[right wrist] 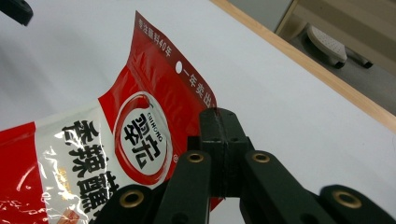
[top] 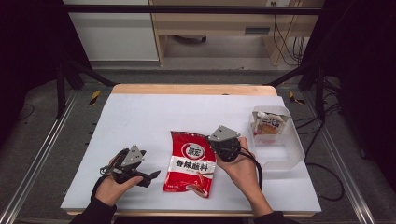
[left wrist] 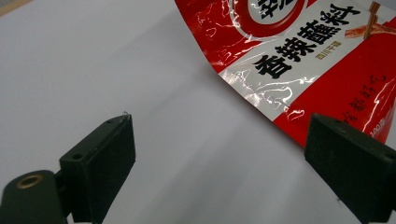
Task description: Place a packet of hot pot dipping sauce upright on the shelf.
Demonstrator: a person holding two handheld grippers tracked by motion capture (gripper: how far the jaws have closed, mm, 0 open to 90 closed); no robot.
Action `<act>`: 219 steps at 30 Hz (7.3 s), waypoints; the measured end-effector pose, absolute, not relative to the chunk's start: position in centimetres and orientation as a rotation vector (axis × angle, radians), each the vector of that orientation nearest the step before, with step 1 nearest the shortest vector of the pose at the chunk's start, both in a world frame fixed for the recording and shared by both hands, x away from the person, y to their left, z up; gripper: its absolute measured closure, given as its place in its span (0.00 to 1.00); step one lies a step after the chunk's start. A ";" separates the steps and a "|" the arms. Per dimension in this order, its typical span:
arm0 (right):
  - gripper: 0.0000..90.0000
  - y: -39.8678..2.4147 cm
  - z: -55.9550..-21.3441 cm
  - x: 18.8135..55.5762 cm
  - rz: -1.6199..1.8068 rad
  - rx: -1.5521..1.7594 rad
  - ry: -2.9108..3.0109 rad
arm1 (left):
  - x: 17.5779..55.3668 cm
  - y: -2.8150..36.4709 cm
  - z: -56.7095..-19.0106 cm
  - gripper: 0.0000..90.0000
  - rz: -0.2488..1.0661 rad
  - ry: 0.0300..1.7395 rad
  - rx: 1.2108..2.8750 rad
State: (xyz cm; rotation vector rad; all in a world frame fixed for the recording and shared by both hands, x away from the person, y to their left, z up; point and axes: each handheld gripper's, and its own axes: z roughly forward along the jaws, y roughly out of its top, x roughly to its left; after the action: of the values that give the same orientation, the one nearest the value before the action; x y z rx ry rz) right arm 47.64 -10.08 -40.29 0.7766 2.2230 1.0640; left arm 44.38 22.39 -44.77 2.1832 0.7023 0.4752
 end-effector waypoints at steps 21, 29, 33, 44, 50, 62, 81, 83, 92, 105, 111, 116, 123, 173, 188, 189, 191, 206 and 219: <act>1.00 -7.9 -35.5 46.7 1.152 0.608 2.265 | 47.5 22.1 -39.0 0.25 0.498 0.615 2.157; 1.00 -7.7 -34.2 46.4 1.175 0.554 2.285 | 48.6 21.4 -38.2 0.33 0.461 0.585 2.153; 1.00 -7.7 -33.7 46.2 1.191 0.539 2.291 | 49.3 20.9 -38.3 0.44 0.402 0.549 2.149; 1.00 -9.2 -33.0 46.1 1.165 0.539 2.341 | 49.4 19.4 -36.7 0.99 0.226 0.475 2.155; 0.96 -10.8 -32.5 46.3 1.140 0.554 2.378 | 48.9 18.4 -35.5 1.00 0.229 0.408 2.174; 0.32 -10.9 -31.0 47.0 0.934 0.436 2.572 | 47.8 17.3 -33.7 1.00 0.265 0.318 2.211; 0.96 -8.6 -31.0 47.9 0.786 0.323 2.748 | 47.5 17.7 -31.9 1.00 0.302 0.304 2.188; 0.98 -8.5 -30.8 47.8 0.767 0.325 2.751 | 47.6 17.7 -31.9 1.00 0.301 0.312 2.183; 0.99 -8.1 -29.8 48.2 0.731 0.317 2.737 | 48.0 18.0 -31.9 0.99 0.289 0.348 2.150; 1.00 -8.1 -28.2 48.8 0.654 0.280 2.725 | 48.2 18.7 -32.5 0.67 0.293 0.433 2.077; 1.00 -9.0 -27.7 49.0 0.661 0.304 2.711 | 47.6 19.4 -33.6 0.31 0.357 0.507 2.064; 0.99 -9.5 -27.1 49.3 0.672 0.316 2.699 | 46.9 20.5 -35.7 0.18 0.389 0.585 2.021; 0.99 -10.2 -25.7 49.1 0.678 0.317 2.682 | 45.8 22.1 -39.0 0.13 0.460 0.655 2.045; 1.00 -21.9 -19.3 47.1 0.718 0.627 2.420 | 46.8 29.7 -44.1 0.08 0.531 1.057 1.820; 1.00 -25.7 -21.0 47.3 0.703 0.725 2.427 | 46.9 29.4 -44.3 0.08 0.529 1.053 1.834; 0.99 -25.8 -21.0 47.3 0.698 0.724 2.429 | 46.9 29.4 -44.3 0.08 0.529 1.053 1.834; 0.99 -25.9 -21.1 47.2 0.703 0.725 2.428 | 46.9 29.4 -44.3 0.08 0.528 1.053 1.834; 0.99 -28.6 -22.1 46.7 0.715 0.745 2.406 | 47.0 29.3 -44.4 0.08 0.530 1.051 1.843; 0.99 -29.4 -22.6 46.9 0.703 0.758 2.404 | 47.0 29.2 -44.4 0.08 0.531 1.048 1.846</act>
State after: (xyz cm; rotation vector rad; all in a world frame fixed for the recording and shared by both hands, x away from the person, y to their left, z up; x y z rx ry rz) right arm 46.95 -29.42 -22.61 0.7582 2.4037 0.7026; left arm 46.96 29.23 -44.39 1.8458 1.0482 0.5306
